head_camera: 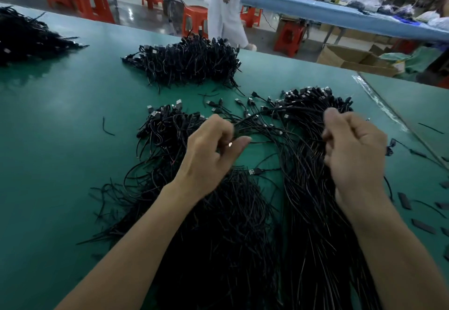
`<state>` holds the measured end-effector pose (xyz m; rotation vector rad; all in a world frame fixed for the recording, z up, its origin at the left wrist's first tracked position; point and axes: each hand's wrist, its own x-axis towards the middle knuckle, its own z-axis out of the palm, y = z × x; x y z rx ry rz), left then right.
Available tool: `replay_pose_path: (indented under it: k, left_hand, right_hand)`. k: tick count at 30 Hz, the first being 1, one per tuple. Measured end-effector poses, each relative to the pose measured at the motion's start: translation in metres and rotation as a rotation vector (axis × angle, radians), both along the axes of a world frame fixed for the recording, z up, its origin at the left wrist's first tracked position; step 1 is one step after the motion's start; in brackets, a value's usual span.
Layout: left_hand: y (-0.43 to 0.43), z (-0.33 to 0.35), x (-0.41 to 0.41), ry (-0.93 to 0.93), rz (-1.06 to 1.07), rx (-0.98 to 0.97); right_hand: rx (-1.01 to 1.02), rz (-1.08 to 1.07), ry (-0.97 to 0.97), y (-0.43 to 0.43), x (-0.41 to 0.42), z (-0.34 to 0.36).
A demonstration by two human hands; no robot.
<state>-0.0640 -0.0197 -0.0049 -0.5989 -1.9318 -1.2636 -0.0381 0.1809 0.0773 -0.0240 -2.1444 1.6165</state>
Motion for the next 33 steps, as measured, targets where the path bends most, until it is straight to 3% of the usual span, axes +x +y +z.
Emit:
replay_pose_path:
  k: [3, 7, 9, 12, 15, 21, 26, 29, 33]
  left_hand:
    - [-0.004, 0.006, 0.003, -0.144, 0.04, 0.164]
    - [-0.011, 0.019, 0.001, -0.039, 0.269, -0.091]
    - [-0.007, 0.027, 0.002, 0.037, 0.252, -0.214]
    - [0.0, 0.03, 0.001, -0.016, 0.132, -0.324]
    - [0.002, 0.023, 0.0, -0.16, -0.014, -0.312]
    - [-0.012, 0.011, 0.003, -0.29, 0.009, -0.049]
    - [-0.021, 0.024, 0.01, -0.313, 0.14, -0.119]
    - [-0.018, 0.041, 0.023, -0.568, -0.159, -0.051]
    - [-0.017, 0.05, 0.045, -0.887, -0.75, 0.077]
  right_hand:
    - [0.146, -0.166, -0.005, 0.026, -0.013, -0.007]
    - [0.838, -0.005, -0.281, 0.038, -0.01, -0.016]
    - [1.0, 0.114, -0.396, 0.028, -0.005, -0.017]
    - [0.793, 0.368, -0.278, 0.002, 0.004, -0.012]
    - [0.648, 0.463, -0.132, -0.018, 0.01, -0.009]
    - [0.447, 0.283, -0.011, -0.022, 0.003, -0.01]
    - [0.245, 0.214, 0.073, -0.02, -0.003, -0.012]
    - [0.169, 0.248, 0.099, -0.022, -0.004, -0.011]
    - [0.175, 0.404, -0.046, -0.022, -0.005, -0.014]
